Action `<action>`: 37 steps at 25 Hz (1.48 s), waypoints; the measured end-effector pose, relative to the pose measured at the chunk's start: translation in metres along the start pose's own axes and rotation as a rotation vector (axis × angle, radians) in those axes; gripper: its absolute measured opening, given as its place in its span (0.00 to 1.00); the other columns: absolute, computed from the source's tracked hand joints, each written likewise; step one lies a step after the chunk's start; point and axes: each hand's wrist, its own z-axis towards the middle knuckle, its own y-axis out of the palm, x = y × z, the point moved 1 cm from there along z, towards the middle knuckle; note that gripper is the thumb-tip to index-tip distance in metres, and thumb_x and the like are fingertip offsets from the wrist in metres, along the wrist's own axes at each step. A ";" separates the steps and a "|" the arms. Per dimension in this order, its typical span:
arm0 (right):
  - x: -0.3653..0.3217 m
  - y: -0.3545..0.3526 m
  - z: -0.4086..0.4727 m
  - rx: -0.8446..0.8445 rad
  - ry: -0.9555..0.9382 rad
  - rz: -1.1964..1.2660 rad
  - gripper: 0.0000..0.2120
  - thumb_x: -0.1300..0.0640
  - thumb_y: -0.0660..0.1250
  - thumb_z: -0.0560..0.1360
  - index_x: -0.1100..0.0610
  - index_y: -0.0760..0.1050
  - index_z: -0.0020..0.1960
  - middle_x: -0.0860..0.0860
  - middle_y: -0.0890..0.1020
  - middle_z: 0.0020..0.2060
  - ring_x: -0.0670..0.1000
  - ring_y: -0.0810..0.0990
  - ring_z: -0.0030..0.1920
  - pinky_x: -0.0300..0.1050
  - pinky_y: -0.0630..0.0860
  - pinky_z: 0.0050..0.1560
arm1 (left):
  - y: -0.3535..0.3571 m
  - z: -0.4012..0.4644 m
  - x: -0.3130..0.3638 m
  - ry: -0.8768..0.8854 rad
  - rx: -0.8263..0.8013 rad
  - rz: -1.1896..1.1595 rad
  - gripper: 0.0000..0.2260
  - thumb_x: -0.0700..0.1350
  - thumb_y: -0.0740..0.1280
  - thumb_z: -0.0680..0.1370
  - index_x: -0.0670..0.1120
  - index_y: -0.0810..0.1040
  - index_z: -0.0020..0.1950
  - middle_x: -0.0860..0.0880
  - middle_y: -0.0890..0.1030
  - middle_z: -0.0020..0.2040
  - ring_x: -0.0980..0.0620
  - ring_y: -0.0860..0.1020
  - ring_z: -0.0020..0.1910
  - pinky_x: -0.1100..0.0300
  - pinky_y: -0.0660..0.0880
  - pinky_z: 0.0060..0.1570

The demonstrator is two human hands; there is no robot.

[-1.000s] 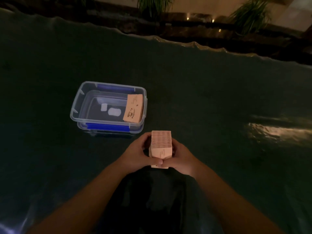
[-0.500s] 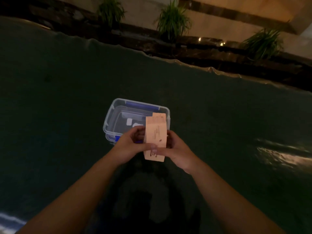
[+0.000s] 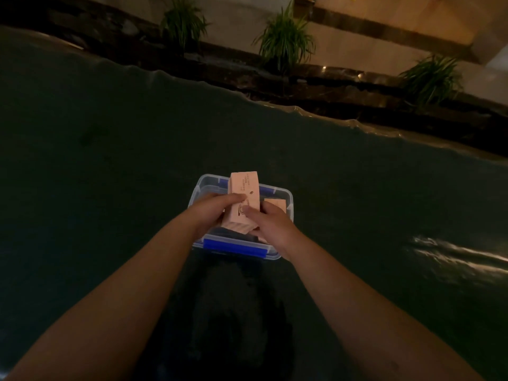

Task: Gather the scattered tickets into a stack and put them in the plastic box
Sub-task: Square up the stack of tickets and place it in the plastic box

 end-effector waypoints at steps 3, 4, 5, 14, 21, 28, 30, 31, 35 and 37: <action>0.003 0.002 0.007 0.032 0.000 -0.112 0.12 0.51 0.68 0.82 0.45 0.78 0.65 0.46 0.86 0.57 0.48 0.86 0.56 0.53 0.84 0.59 | 0.000 0.021 -0.001 -0.073 -0.004 0.047 0.19 0.50 0.75 0.77 0.51 0.79 0.67 0.44 0.87 0.59 0.43 0.86 0.56 0.46 0.84 0.52; 0.004 0.002 0.007 0.039 -0.005 -0.140 0.14 0.52 0.68 0.82 0.46 0.77 0.66 0.47 0.86 0.59 0.47 0.86 0.56 0.52 0.83 0.59 | 0.001 0.027 -0.002 -0.096 0.000 0.060 0.20 0.49 0.75 0.77 0.51 0.79 0.68 0.43 0.86 0.60 0.42 0.86 0.56 0.44 0.83 0.55; 0.006 0.002 0.007 0.045 -0.009 -0.164 0.14 0.52 0.68 0.82 0.47 0.77 0.67 0.48 0.85 0.61 0.48 0.85 0.57 0.52 0.83 0.59 | 0.002 0.032 -0.004 -0.115 -0.001 0.072 0.20 0.49 0.74 0.77 0.50 0.78 0.69 0.43 0.85 0.61 0.41 0.85 0.57 0.42 0.82 0.58; 0.030 -0.003 0.009 0.087 -0.027 -0.411 0.18 0.52 0.67 0.80 0.53 0.78 0.69 0.50 0.80 0.64 0.51 0.79 0.61 0.48 0.78 0.59 | 0.024 0.054 -0.024 -0.159 -0.036 0.084 0.14 0.48 0.72 0.79 0.49 0.81 0.65 0.44 0.87 0.58 0.43 0.86 0.55 0.46 0.83 0.50; 0.035 -0.004 0.014 0.089 -0.005 -0.615 0.21 0.49 0.66 0.81 0.54 0.76 0.72 0.51 0.75 0.70 0.52 0.75 0.66 0.48 0.72 0.65 | 0.033 0.057 -0.025 -0.127 0.094 0.204 0.11 0.46 0.69 0.82 0.47 0.80 0.63 0.43 0.86 0.58 0.42 0.85 0.57 0.40 0.80 0.62; 0.036 -0.017 0.008 0.534 -0.137 -0.767 0.18 0.56 0.72 0.77 0.53 0.78 0.66 0.51 0.75 0.68 0.53 0.71 0.68 0.48 0.73 0.63 | 0.036 0.055 -0.025 -0.093 0.133 0.288 0.10 0.48 0.66 0.84 0.47 0.80 0.63 0.43 0.87 0.56 0.44 0.86 0.55 0.41 0.81 0.61; 0.040 -0.022 0.010 0.513 -0.067 -0.858 0.14 0.58 0.72 0.76 0.53 0.79 0.62 0.51 0.77 0.64 0.53 0.71 0.64 0.49 0.72 0.60 | 0.036 0.055 -0.026 -0.089 0.121 0.284 0.10 0.48 0.66 0.83 0.47 0.80 0.63 0.43 0.87 0.56 0.44 0.86 0.55 0.41 0.81 0.60; 0.041 -0.023 0.011 0.503 -0.047 -0.903 0.13 0.57 0.72 0.76 0.52 0.79 0.60 0.51 0.78 0.61 0.53 0.71 0.62 0.49 0.71 0.58 | 0.036 0.055 -0.026 -0.086 0.118 0.283 0.10 0.48 0.67 0.83 0.47 0.80 0.62 0.43 0.87 0.56 0.44 0.86 0.55 0.41 0.81 0.60; 0.042 -0.022 0.017 0.502 -0.050 -1.059 0.14 0.54 0.71 0.77 0.51 0.80 0.62 0.51 0.79 0.59 0.54 0.72 0.61 0.53 0.72 0.60 | 0.035 0.057 -0.028 -0.079 0.109 0.296 0.07 0.48 0.66 0.83 0.49 0.80 0.59 0.44 0.87 0.55 0.44 0.86 0.54 0.41 0.82 0.60; 0.042 -0.022 0.019 0.495 -0.044 -1.086 0.14 0.54 0.71 0.77 0.51 0.79 0.62 0.51 0.79 0.59 0.55 0.72 0.61 0.53 0.72 0.59 | 0.034 0.059 -0.029 -0.076 0.095 0.304 0.07 0.48 0.67 0.83 0.49 0.81 0.58 0.44 0.87 0.55 0.44 0.86 0.54 0.41 0.82 0.60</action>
